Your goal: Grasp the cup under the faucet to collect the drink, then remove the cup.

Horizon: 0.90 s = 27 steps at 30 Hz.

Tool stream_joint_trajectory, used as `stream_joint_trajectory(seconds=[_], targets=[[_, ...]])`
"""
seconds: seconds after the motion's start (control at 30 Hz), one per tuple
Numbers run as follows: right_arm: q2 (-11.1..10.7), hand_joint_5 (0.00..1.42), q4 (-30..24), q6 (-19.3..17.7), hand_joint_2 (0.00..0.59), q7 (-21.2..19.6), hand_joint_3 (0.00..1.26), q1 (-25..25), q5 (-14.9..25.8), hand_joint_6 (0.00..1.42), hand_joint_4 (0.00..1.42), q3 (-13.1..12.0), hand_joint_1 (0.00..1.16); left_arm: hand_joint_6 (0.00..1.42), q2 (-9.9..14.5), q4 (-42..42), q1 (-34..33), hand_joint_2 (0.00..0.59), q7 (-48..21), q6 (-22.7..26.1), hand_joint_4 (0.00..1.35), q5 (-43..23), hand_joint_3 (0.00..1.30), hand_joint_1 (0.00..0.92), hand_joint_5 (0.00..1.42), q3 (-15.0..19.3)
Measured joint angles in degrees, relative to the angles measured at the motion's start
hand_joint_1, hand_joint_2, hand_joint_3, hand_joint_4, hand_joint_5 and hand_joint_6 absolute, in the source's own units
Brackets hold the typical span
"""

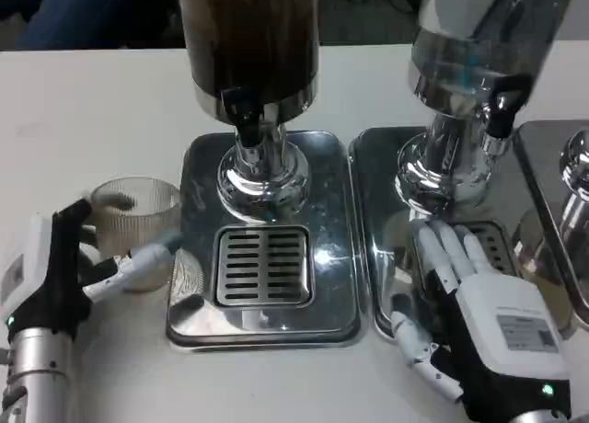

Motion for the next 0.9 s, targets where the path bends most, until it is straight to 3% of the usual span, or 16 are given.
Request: stream_joint_trajectory(seconds=[0.37, 0.9], targets=[[0.1, 0.0, 0.0, 0.0, 0.503, 0.0, 0.02, 0.0, 0.1, 0.22, 0.0, 0.0, 0.0, 1.18, 0.0, 0.1, 0.2, 0.0, 4.4, 0.8, 0.9, 1.8, 0.74, 0.613, 1.02, -0.4], [0.1, 0.0, 0.0, 0.0, 0.503, 0.0, 0.02, -0.3, 0.4, 0.24, 0.0, 0.0, 0.0, 1.31, -0.3, -0.1, 0.8, 0.018, 7.0, 0.7, 1.04, 2.4, 0.86, 0.63, 1.16, -0.4]])
